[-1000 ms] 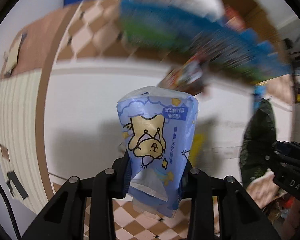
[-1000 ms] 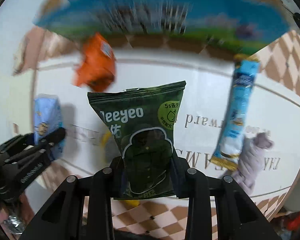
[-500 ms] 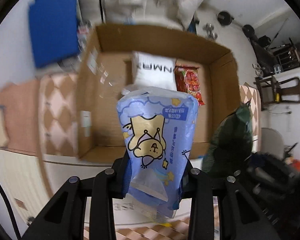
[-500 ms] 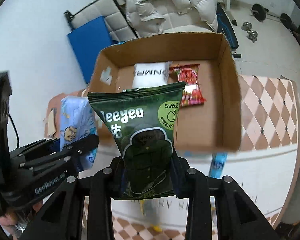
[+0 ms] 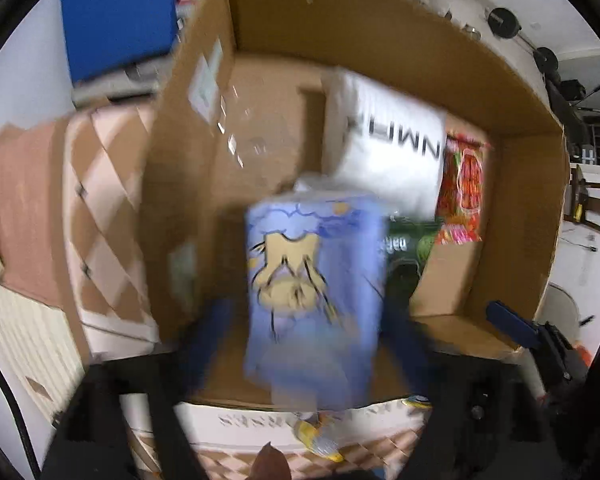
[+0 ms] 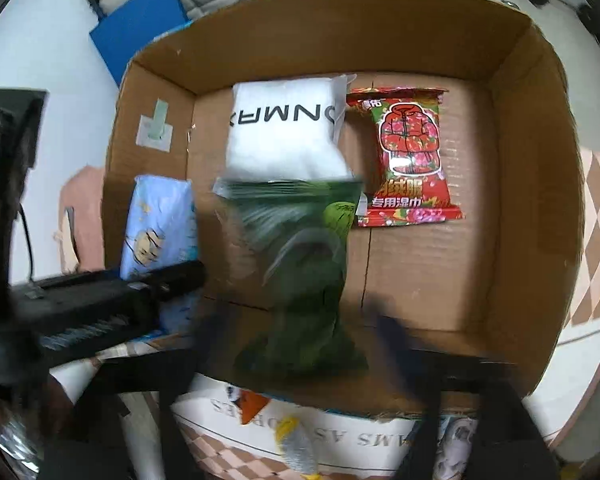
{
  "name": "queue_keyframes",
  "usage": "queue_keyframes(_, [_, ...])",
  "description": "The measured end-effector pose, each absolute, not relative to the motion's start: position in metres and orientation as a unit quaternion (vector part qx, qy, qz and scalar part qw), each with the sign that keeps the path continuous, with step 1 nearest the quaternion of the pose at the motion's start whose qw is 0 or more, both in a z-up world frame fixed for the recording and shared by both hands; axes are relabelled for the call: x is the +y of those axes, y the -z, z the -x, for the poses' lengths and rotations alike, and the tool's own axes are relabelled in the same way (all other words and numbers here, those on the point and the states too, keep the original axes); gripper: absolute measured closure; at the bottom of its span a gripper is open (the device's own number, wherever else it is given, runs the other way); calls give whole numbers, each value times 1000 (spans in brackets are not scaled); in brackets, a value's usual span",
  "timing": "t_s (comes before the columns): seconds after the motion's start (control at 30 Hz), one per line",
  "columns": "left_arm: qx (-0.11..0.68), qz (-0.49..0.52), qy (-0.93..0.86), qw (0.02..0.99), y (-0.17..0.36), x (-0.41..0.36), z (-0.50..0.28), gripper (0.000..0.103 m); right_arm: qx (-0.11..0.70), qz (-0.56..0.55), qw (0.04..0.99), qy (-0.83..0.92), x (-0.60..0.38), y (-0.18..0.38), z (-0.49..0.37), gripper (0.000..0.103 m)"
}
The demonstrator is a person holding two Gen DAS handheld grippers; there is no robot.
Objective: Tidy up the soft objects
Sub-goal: 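Place the tissue pack and green bag into the box, opening both tools, then grasp the yellow sponge with the left tool while the right tool grasps the lilac sock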
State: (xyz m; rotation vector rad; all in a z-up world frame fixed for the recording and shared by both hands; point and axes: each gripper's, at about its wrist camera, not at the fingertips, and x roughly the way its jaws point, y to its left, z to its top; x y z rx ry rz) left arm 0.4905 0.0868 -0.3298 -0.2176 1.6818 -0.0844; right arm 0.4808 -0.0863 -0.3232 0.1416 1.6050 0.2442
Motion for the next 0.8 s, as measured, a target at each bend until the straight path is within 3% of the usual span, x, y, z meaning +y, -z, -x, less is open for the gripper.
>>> queue_keyframes(0.37, [708, 70, 15, 702, 288, 78, -462, 5, 692, -29, 715, -95, -98, 297, -463, 0])
queue_keyframes(0.6, [647, 32, -41, 760, 259, 67, -383, 1, 642, 8, 761, -91, -131, 257, -417, 0])
queue_keyframes(0.8, [714, 79, -8, 696, 332, 49, -286, 2, 633, 0, 772, -55, -196, 265, -340, 0])
